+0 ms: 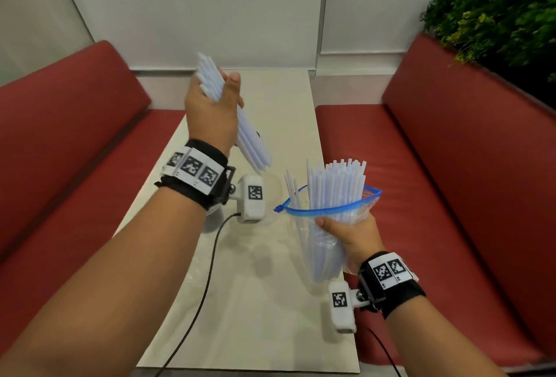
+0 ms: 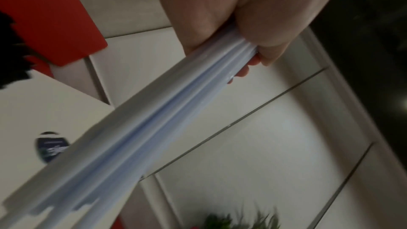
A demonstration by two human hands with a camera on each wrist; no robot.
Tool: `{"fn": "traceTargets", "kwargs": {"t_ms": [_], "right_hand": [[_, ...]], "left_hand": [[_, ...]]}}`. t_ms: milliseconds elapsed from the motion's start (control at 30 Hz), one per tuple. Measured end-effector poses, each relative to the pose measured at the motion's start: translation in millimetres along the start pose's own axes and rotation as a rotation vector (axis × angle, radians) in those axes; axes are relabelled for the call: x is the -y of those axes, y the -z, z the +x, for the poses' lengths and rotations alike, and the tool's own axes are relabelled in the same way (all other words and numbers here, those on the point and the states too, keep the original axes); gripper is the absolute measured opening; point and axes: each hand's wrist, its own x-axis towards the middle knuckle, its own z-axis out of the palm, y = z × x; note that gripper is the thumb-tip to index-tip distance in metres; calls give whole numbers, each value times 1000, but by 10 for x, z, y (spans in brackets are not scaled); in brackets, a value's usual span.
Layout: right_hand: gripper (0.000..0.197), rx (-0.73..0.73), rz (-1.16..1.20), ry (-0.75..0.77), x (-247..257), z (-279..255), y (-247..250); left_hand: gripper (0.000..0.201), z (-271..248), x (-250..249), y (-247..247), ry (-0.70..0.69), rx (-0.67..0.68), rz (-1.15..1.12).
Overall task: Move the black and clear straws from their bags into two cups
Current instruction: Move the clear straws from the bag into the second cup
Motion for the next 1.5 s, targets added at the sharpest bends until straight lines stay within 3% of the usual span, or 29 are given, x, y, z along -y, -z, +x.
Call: {"fn": "traceTargets", "kwargs": {"t_ms": [133,233,400,567,667,733,800,833,900,967,1000,1067,1200,1300,1400,1500], "right_hand": [[60,3,6,0,75,-33,101],[62,12,6,8,109,-57,145],[61,35,3,13,120,-67,178],[61,43,25,0,111,-90,134],[56,53,48,-5,123,-107,82],[57,52,52,-2,115,-97,59],[60,42,44,9,101,-70,33],[62,39,43,18,96,-54,20],[65,45,48,37,101,-30,-19],[65,67,40,63,112,-18,-65],[64,84,32,78,120,-20,-87],[62,121,8,110,137,-40,-144],[61,174,-45,165,150,-69,-253],[62,214,-74,187,156,-68,-317],[62,219,-38,186,178,-82,-337],[59,204,3,184,206,-96,-348]], "left_hand": [[21,-257,653,-174,160,106,192],[34,-400,1075,-193,282,169,310],[30,-553,1404,-188,413,284,483],[83,-599,1347,-176,547,320,558],[91,-561,1132,-153,422,244,460],[74,-566,905,-114,267,147,440],[40,-610,665,-58,167,124,405],[40,-651,551,-27,174,174,384],[67,-741,386,25,273,372,417],[79,-842,271,66,295,631,613],[76,-894,242,75,272,738,711],[56,-981,194,68,235,815,741],[20,-1145,155,18,160,752,459],[22,-1187,215,-4,38,650,400],[19,-1195,271,2,34,570,344],[17,-1167,300,28,39,593,423]]}}
